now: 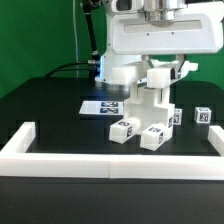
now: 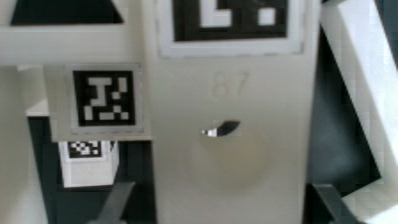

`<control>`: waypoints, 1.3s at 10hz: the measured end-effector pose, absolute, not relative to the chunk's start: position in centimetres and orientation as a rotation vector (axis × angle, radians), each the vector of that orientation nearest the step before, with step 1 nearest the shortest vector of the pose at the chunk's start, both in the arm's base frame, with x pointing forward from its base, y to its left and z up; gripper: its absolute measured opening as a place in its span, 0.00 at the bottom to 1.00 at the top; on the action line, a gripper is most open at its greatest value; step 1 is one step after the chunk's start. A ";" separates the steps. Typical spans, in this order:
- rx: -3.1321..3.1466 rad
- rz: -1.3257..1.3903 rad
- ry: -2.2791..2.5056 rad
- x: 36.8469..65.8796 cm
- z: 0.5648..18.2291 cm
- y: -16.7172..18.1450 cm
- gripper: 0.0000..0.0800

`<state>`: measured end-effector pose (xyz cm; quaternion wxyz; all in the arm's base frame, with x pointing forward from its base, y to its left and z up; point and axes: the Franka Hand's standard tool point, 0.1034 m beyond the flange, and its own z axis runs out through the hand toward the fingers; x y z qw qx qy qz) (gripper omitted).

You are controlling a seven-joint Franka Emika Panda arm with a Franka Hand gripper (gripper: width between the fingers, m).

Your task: Assemble chair

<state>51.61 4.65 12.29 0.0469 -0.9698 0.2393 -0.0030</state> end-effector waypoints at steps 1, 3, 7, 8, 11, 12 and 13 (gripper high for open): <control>-2.961 -0.015 0.723 51.7 12.3 4.6 0.36; -2.963 -0.036 0.715 51.9 12.3 4.5 0.36; -2.963 -0.042 0.716 52.0 12.4 4.3 0.36; -2.963 -0.042 0.716 52.0 12.4 4.3 0.36; -2.941 -0.034 0.782 52.0 12.8 4.3 0.36; -2.932 -0.031 0.817 52.0 12.8 4.5 0.36; -2.927 -0.029 0.835 51.9 12.7 4.5 0.36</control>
Offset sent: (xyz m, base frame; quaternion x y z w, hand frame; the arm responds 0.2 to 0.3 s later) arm 0.0013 -0.0031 -0.0078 -0.0040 0.0161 -0.0158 0.9997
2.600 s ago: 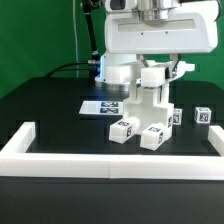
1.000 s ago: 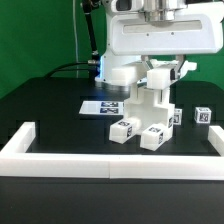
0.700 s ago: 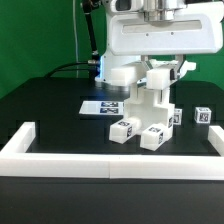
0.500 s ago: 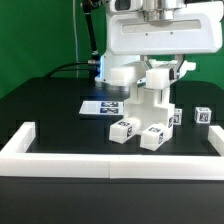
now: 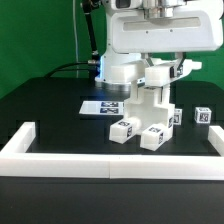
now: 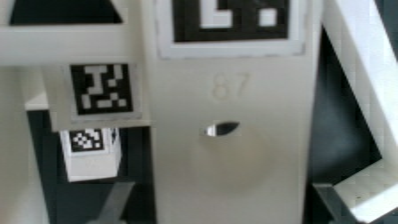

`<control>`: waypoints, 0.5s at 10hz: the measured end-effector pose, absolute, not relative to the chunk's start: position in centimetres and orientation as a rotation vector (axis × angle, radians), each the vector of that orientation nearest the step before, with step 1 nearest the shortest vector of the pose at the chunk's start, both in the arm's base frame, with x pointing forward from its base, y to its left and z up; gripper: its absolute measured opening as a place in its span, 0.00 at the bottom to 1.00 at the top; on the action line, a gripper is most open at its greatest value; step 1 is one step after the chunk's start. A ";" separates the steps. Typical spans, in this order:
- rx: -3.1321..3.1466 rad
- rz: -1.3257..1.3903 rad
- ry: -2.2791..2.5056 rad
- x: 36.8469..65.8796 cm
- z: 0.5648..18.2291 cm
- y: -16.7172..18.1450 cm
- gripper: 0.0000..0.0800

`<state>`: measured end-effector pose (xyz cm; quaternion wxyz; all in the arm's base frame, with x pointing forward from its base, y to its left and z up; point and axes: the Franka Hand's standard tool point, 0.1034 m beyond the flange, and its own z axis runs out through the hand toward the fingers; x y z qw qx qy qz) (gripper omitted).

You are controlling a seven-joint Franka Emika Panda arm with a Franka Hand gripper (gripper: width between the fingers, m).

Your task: Assemble chair

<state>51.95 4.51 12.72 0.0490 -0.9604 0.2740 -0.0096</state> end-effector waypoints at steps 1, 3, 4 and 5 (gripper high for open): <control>-2.928 -0.028 0.836 51.9 12.6 4.5 0.36; -2.930 -0.025 0.834 51.9 12.5 4.5 0.36; -2.930 -0.024 0.834 51.9 12.5 4.5 0.36; -2.929 -0.028 0.836 51.8 12.5 4.5 0.36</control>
Offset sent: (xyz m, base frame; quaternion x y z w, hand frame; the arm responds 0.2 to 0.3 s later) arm 0.0000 0.0000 0.0000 0.0000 0.0000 0.0000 1.0000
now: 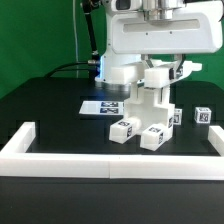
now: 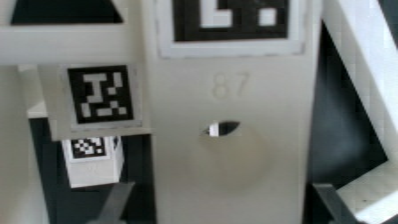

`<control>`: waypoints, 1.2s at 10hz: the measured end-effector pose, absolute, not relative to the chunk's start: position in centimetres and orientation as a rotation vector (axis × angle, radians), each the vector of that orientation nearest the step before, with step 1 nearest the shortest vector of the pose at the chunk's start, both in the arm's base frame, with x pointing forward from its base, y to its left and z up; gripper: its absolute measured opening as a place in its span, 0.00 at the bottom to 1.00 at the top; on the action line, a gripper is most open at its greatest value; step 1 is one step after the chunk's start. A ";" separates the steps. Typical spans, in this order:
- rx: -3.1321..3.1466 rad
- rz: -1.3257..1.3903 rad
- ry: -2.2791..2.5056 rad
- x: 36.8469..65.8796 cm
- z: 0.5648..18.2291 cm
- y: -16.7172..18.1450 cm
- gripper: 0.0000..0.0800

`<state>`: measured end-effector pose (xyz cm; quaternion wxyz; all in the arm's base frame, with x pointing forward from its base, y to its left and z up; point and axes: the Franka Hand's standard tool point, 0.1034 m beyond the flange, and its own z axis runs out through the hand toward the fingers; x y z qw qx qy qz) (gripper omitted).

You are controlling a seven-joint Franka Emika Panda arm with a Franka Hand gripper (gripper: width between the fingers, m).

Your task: Assemble chair

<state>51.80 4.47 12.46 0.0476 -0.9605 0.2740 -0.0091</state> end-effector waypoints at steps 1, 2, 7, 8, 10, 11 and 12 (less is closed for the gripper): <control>-2.928 -0.031 0.839 51.6 12.5 4.5 0.36; -2.928 -0.033 0.839 51.6 12.4 4.5 0.36; -2.927 -0.053 0.838 51.7 12.4 4.5 0.36; -2.927 -0.053 0.838 51.7 12.4 4.5 0.36; -2.926 -0.073 0.837 51.9 12.5 4.4 0.36; -2.927 -0.080 0.834 52.0 12.5 4.5 0.36; -2.927 -0.081 0.832 52.0 12.5 4.5 0.36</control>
Offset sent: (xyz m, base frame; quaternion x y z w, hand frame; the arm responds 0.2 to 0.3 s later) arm -0.0070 -0.0021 0.0008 -0.0021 0.0119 0.0115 0.9999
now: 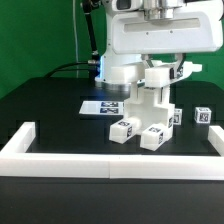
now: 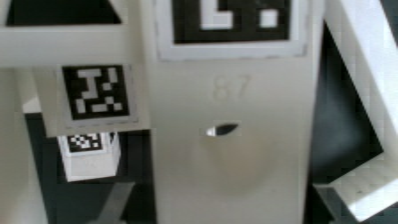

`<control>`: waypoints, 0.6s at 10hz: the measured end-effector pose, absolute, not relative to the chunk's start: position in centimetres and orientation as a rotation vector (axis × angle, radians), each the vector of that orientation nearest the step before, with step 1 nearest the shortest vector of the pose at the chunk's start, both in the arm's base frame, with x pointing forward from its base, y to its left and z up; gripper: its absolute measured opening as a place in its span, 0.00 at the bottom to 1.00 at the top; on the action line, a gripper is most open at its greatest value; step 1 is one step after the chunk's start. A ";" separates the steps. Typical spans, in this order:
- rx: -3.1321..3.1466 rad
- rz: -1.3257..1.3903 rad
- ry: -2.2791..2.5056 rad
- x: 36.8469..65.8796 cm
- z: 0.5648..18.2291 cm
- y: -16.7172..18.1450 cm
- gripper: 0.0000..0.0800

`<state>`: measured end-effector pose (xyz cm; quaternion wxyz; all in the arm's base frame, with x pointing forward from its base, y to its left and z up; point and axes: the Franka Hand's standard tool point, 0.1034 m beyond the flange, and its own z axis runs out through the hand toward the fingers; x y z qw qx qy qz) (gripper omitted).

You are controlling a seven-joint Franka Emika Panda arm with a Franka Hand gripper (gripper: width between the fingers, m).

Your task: Assemble chair

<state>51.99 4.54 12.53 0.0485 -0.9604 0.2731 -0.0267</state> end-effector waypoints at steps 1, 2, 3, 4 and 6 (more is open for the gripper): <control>-2.926 -0.082 0.833 52.0 12.6 4.6 0.36; -2.926 -0.082 0.833 51.9 12.6 4.6 0.36; -2.926 -0.079 0.833 51.8 12.6 4.6 0.36; -2.926 -0.079 0.833 51.7 12.6 4.6 0.36; -2.926 -0.079 0.833 51.8 12.6 4.6 0.36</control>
Offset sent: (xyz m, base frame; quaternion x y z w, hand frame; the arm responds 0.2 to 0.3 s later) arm -0.0142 -0.0022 0.0038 -0.0002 0.0104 0.0272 0.9996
